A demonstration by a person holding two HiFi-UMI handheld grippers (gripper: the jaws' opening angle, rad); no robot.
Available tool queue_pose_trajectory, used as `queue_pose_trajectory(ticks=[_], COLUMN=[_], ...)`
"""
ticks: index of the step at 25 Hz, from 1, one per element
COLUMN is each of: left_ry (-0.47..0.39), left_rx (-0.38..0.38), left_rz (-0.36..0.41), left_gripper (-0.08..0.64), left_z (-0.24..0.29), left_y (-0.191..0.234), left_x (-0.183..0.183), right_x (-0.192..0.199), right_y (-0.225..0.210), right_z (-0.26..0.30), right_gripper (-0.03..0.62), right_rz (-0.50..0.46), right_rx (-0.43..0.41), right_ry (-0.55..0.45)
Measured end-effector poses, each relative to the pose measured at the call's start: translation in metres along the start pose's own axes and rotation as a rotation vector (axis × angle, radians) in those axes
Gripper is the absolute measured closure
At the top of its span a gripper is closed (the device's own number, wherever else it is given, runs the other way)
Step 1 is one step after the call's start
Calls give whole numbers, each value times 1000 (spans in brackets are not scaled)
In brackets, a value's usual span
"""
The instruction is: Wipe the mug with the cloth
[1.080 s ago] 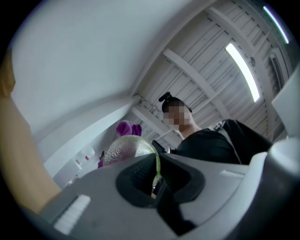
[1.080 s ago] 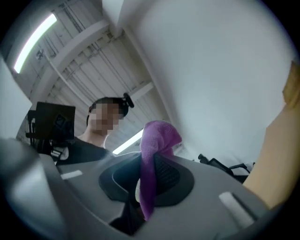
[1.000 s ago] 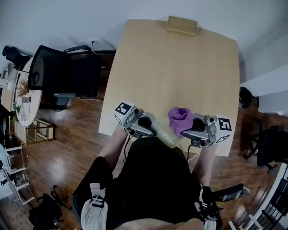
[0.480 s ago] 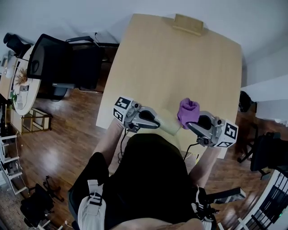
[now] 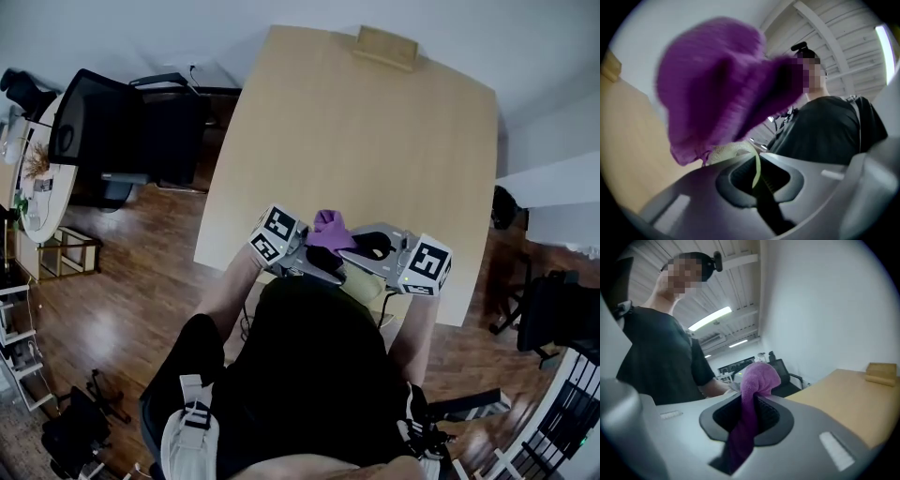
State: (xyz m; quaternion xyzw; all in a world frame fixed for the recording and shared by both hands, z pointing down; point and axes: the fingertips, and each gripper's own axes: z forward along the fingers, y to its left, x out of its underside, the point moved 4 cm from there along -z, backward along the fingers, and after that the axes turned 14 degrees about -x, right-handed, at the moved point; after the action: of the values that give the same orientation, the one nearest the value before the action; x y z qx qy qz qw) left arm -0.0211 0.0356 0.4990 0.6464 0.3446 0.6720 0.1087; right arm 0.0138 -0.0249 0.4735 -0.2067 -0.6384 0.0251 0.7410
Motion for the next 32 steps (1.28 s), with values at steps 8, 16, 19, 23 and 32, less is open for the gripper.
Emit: queue_pose_trajectory(ticks=[8, 16, 19, 23, 32], left_ry=[-289, -17, 32, -216, -486], left_rx=[-575, -859, -941, -921, -821], left_rz=[-105, 325, 381, 180, -53], left_gripper=[518, 512, 512, 517, 518], left_z=[-63, -33, -32, -45, -61], left_y=[69, 81, 91, 101, 97], left_x=[-25, -20, -12, -23, -41], right_x=[-24, 12, 1, -14, 12], right_y=[-30, -57, -50, -43, -66], right_z=[-103, -43, -11, -11, -74], right_gripper=[532, 532, 532, 532, 532], right_rz=[216, 442, 449, 395, 426], right_rx=[556, 631, 498, 402, 721], right_ry=[-330, -356, -370, -460, -513])
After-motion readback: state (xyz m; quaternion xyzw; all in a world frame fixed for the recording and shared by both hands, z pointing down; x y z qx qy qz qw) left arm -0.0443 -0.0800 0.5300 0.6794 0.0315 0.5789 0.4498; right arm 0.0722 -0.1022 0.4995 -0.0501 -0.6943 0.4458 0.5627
